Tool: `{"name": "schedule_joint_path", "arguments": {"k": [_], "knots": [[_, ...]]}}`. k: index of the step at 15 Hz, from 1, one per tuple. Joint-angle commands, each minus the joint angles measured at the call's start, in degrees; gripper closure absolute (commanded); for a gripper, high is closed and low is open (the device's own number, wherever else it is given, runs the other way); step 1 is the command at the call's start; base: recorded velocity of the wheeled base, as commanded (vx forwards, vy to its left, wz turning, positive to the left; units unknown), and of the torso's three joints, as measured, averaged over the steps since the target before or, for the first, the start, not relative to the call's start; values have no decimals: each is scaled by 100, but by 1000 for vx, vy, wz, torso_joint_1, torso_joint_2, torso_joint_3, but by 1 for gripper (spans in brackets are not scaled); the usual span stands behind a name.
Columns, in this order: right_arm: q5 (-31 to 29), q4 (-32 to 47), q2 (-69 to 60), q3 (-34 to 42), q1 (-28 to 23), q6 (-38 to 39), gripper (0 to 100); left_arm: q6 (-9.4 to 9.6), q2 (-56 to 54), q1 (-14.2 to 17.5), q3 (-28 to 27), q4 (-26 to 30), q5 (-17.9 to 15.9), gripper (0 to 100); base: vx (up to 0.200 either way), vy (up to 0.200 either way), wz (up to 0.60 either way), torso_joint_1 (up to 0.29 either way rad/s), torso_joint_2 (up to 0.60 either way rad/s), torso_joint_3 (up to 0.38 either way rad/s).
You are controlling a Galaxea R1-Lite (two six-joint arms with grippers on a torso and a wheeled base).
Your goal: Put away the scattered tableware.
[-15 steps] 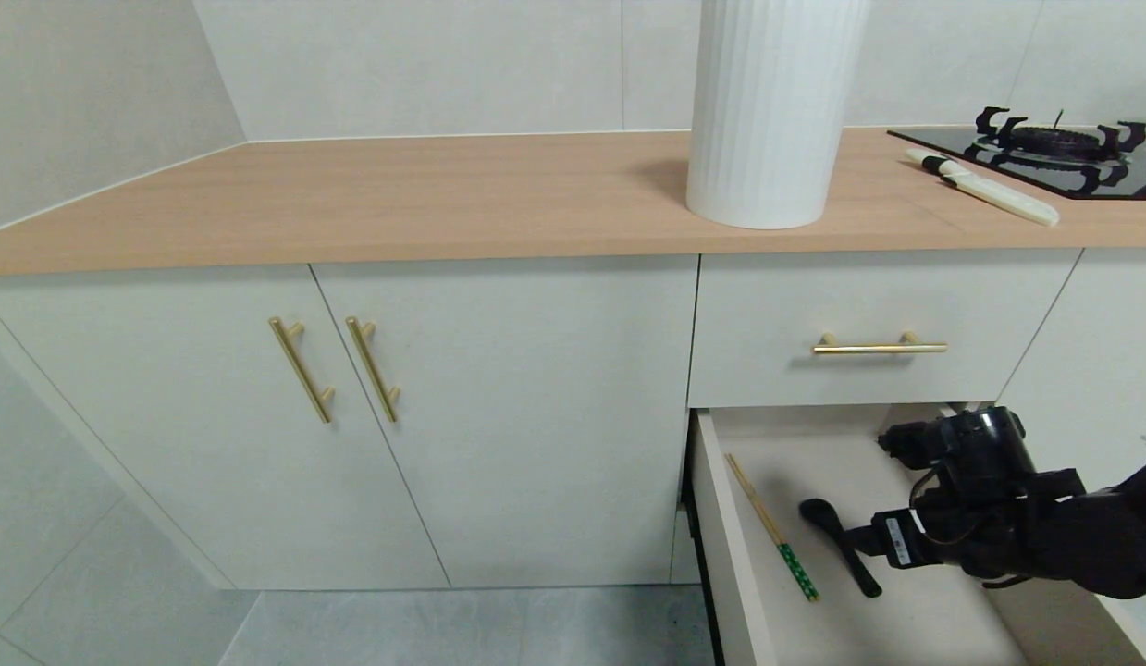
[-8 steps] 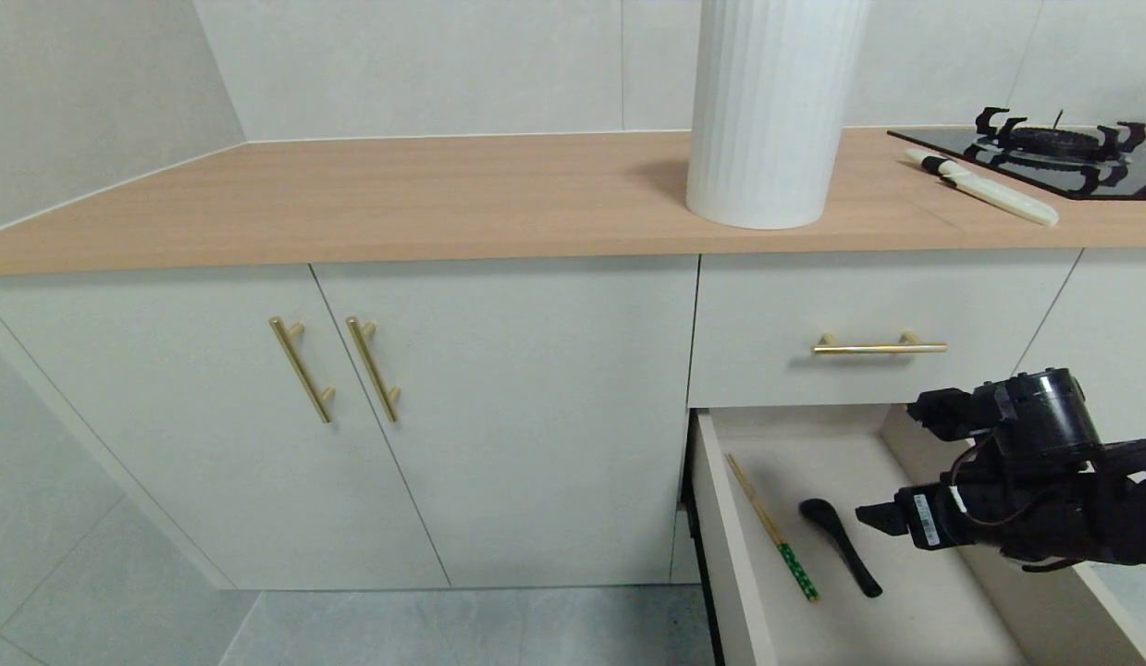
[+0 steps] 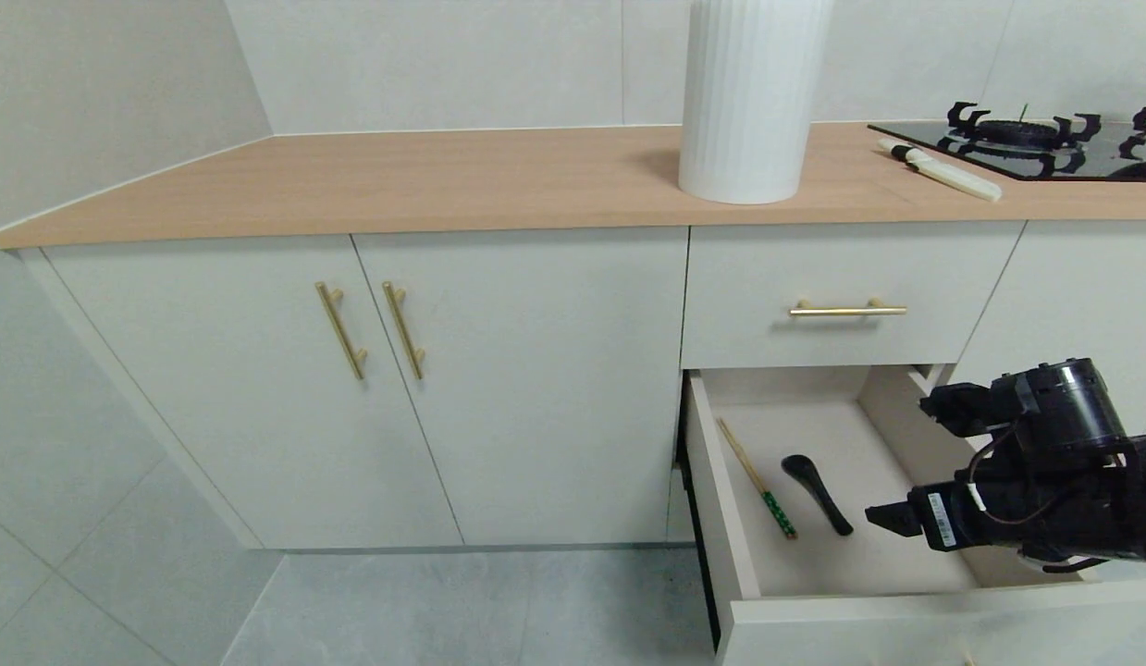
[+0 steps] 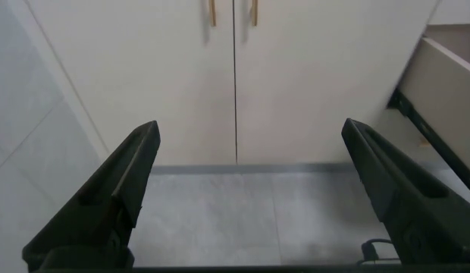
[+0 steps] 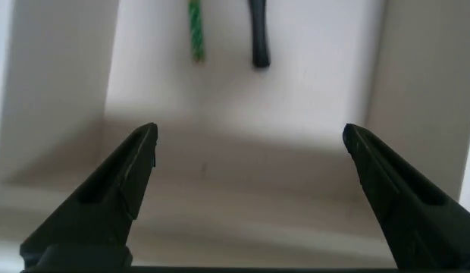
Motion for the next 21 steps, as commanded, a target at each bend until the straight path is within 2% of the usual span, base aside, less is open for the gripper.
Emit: {"name": "schedule_joint_path", "arguments": {"k": [1, 5, 10, 12, 17, 21], "knots": [[-2, 3, -95, 10, 4, -4, 0, 1, 9, 2, 0, -1, -1, 0, 0, 0, 0, 0, 0, 0], [-2, 12, -174, 36, 83, -13, 0, 1, 9, 2, 0, -1, -1, 0, 0, 0, 0, 0, 0, 0], [86, 662, -683, 19, 224, -180, 0, 1, 9, 2, 0, -1, -1, 0, 0, 0, 0, 0, 0, 0], [227, 1181, -947, -8, 294, -294, 0, 1, 9, 2, 0, -1, -1, 0, 0, 0, 0, 0, 0, 0], [508, 2446, -1334, 36, 312, -1358, 0, 1, 9, 2, 0, -1, -1, 0, 0, 0, 0, 0, 0, 0], [455, 3132, -1272, 54, 707, -1525, 0, 1, 9, 2, 0, -1, -1, 0, 0, 0, 0, 0, 0, 0]]}}
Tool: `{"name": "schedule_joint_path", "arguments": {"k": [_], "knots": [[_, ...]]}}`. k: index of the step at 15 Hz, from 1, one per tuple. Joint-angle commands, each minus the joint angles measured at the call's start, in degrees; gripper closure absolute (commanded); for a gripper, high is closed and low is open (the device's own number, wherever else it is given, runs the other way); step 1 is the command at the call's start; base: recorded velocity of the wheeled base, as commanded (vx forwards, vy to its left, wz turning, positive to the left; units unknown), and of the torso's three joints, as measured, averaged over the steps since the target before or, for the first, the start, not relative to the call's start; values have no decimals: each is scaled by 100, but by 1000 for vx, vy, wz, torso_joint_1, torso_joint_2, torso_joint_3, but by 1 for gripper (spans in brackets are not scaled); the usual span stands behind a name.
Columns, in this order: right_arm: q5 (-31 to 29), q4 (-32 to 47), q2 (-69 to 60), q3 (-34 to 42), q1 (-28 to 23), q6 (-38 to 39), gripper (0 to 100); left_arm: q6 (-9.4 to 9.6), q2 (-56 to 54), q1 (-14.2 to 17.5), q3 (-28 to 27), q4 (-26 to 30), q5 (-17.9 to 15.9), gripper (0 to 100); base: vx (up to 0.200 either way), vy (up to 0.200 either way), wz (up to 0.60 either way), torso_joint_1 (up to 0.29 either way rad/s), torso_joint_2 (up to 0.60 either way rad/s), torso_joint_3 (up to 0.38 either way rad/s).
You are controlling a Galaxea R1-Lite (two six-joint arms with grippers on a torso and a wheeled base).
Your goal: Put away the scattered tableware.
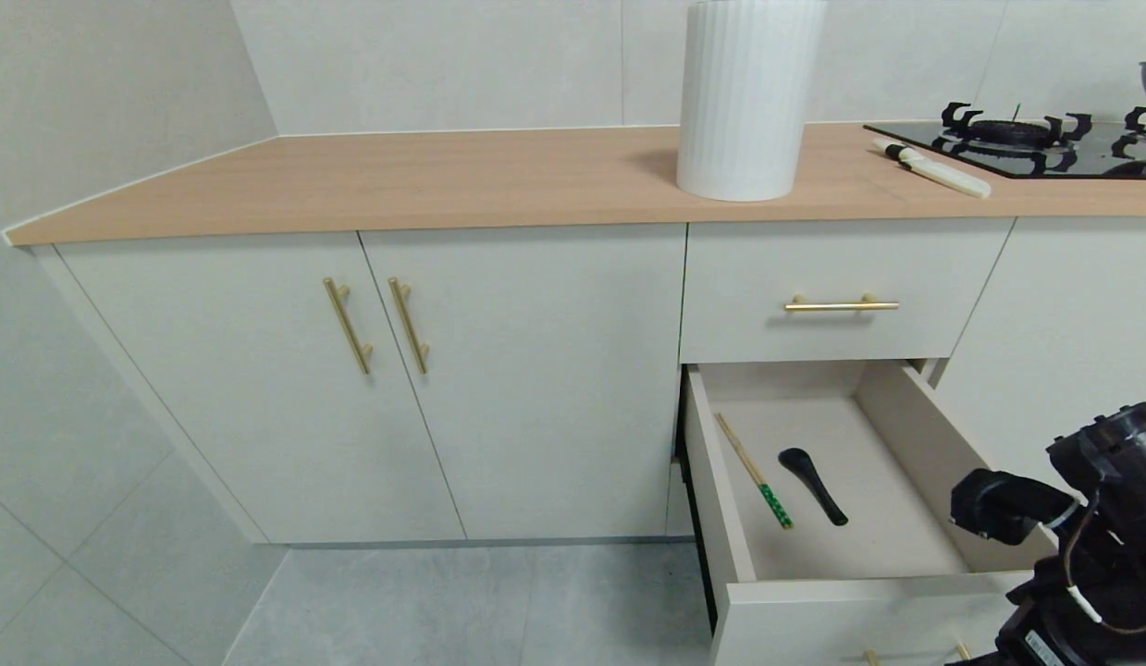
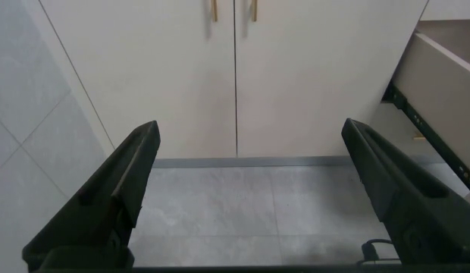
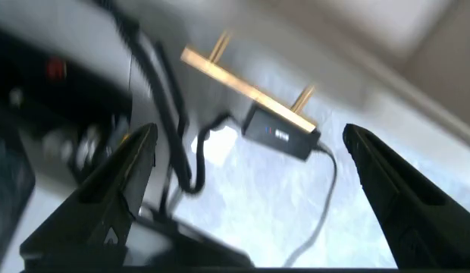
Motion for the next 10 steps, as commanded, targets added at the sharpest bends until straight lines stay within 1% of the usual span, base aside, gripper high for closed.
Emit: {"name": "schedule_joint_path", "arguments": {"k": [1, 6, 10], "knots": [[-28, 111, 59, 14, 155, -32, 0, -1, 9, 2, 0, -1, 1, 0, 0, 0, 0, 0, 0, 0], [-46, 120, 560, 22, 190, -32, 0, -1, 9, 2, 0, -1, 1, 0, 0, 0, 0, 0, 0, 0], [-81, 67, 683, -22, 190, 3, 0, -1, 9, 2, 0, -1, 1, 0, 0, 0, 0, 0, 0, 0]]}}
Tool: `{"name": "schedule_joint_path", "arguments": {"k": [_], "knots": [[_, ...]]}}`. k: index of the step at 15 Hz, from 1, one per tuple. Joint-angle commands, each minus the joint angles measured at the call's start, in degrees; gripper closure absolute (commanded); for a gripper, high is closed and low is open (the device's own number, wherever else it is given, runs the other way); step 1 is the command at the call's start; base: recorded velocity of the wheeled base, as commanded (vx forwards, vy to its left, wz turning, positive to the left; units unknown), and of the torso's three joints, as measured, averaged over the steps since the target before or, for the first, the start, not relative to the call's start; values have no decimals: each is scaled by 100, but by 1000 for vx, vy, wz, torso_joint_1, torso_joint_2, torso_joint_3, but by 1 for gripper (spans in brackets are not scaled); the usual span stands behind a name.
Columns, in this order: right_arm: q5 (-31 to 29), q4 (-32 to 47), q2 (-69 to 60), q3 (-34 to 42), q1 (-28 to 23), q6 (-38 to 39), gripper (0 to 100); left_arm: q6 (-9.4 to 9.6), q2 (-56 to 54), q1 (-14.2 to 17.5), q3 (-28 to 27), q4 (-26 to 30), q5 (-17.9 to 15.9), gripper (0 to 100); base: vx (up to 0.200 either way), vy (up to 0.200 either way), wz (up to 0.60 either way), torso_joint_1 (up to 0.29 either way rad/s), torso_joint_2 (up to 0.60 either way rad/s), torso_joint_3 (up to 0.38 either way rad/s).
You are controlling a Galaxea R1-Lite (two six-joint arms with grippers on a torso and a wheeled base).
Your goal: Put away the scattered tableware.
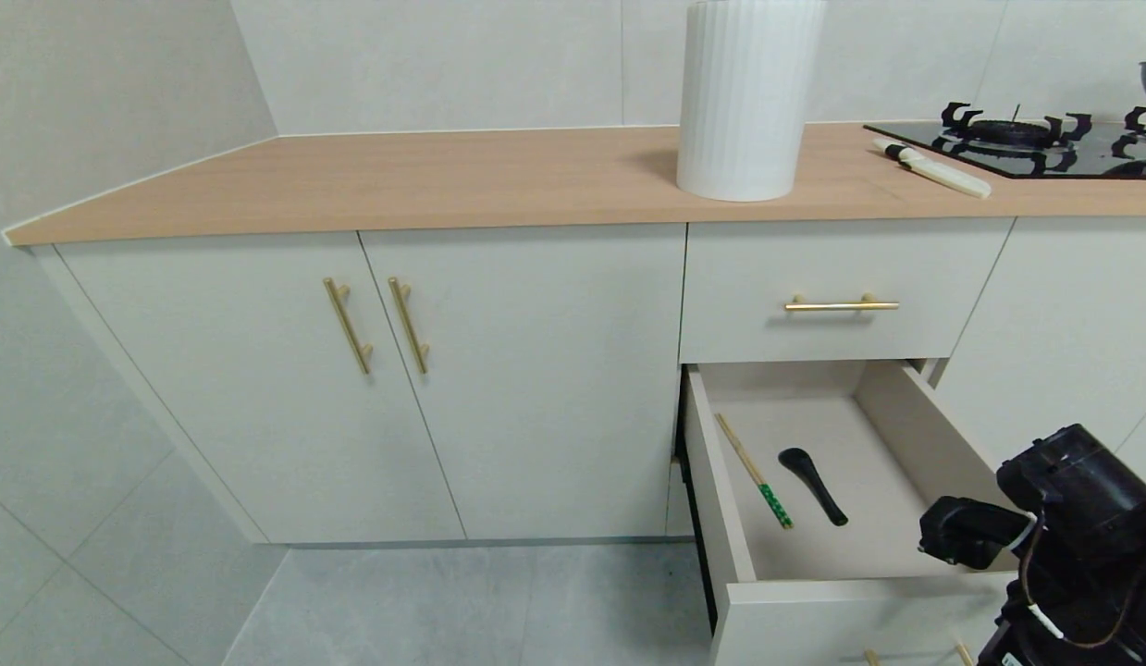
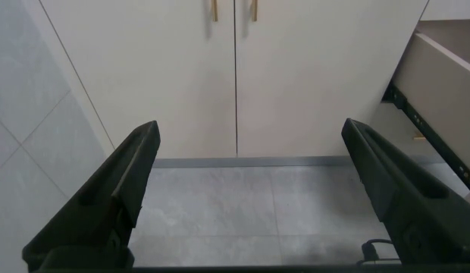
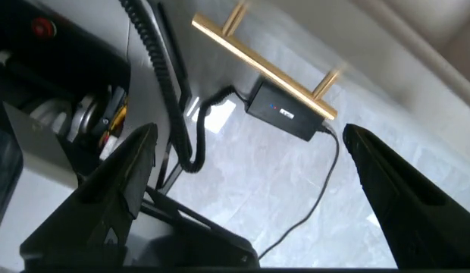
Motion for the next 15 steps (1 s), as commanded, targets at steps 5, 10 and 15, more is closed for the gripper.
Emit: {"name": "schedule_joint_path", "arguments": {"k": [5, 10, 15], "knots": [[-312, -503, 510, -19, -40, 359, 0, -1, 9, 2, 0, -1, 1, 0, 0, 0, 0, 0, 0, 0], [-365, -889, 642, -28, -58, 588, 0, -1, 9, 2, 0, -1, 1, 0, 0, 0, 0, 0, 0, 0], [-435, -1724, 949, -10, -58, 1054, 0, -1, 9, 2, 0, -1, 1, 0, 0, 0, 0, 0, 0, 0]]}}
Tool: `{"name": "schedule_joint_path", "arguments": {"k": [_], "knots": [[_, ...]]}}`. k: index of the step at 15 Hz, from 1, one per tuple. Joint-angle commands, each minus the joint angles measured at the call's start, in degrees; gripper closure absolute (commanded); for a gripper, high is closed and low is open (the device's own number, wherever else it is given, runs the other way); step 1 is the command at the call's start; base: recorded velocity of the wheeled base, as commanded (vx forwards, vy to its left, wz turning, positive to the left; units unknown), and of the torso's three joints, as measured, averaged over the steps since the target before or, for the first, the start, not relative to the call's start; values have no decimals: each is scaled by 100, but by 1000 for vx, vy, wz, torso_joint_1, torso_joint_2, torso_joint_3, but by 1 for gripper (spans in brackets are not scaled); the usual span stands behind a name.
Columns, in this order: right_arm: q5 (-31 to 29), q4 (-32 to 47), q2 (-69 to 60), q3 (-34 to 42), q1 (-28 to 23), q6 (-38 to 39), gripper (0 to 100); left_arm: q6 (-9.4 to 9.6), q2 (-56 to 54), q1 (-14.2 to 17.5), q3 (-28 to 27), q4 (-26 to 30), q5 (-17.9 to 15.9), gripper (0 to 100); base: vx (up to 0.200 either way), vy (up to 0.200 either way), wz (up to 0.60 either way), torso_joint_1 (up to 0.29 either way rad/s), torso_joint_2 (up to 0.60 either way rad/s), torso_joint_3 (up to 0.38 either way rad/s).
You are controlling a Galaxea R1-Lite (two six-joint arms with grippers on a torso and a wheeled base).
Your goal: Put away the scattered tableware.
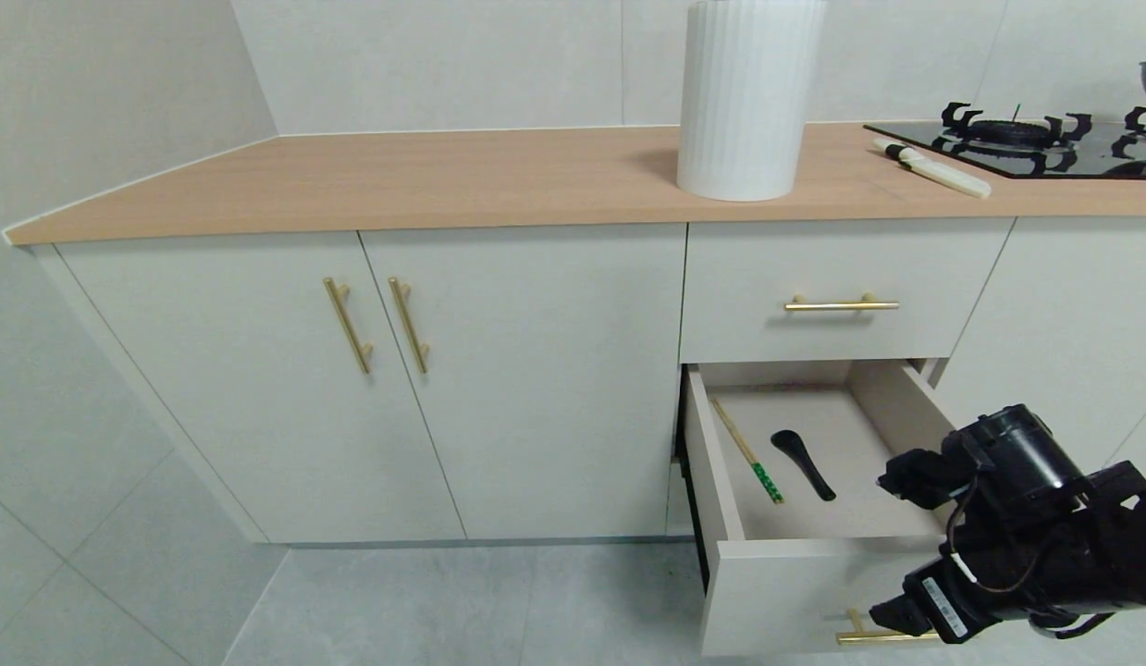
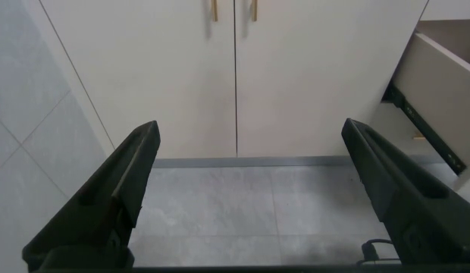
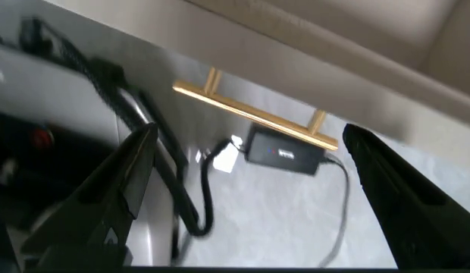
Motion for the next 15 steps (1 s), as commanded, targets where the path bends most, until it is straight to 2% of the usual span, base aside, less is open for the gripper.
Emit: {"name": "schedule_joint_path", "arguments": {"k": [1, 10, 15], "knots": [[-2, -82, 132, 3, 5, 62, 0, -1, 9, 2, 0, -1, 1, 0, 0, 0, 0, 0, 0, 0], [-46, -1242, 527, 38, -74, 589, 0, -1, 9, 2, 0, -1, 1, 0, 0, 0, 0, 0, 0, 0], [-406, -2578, 1222, 29, -91, 1099, 0, -1, 9, 2, 0, -1, 1, 0, 0, 0, 0, 0, 0, 0]]}}
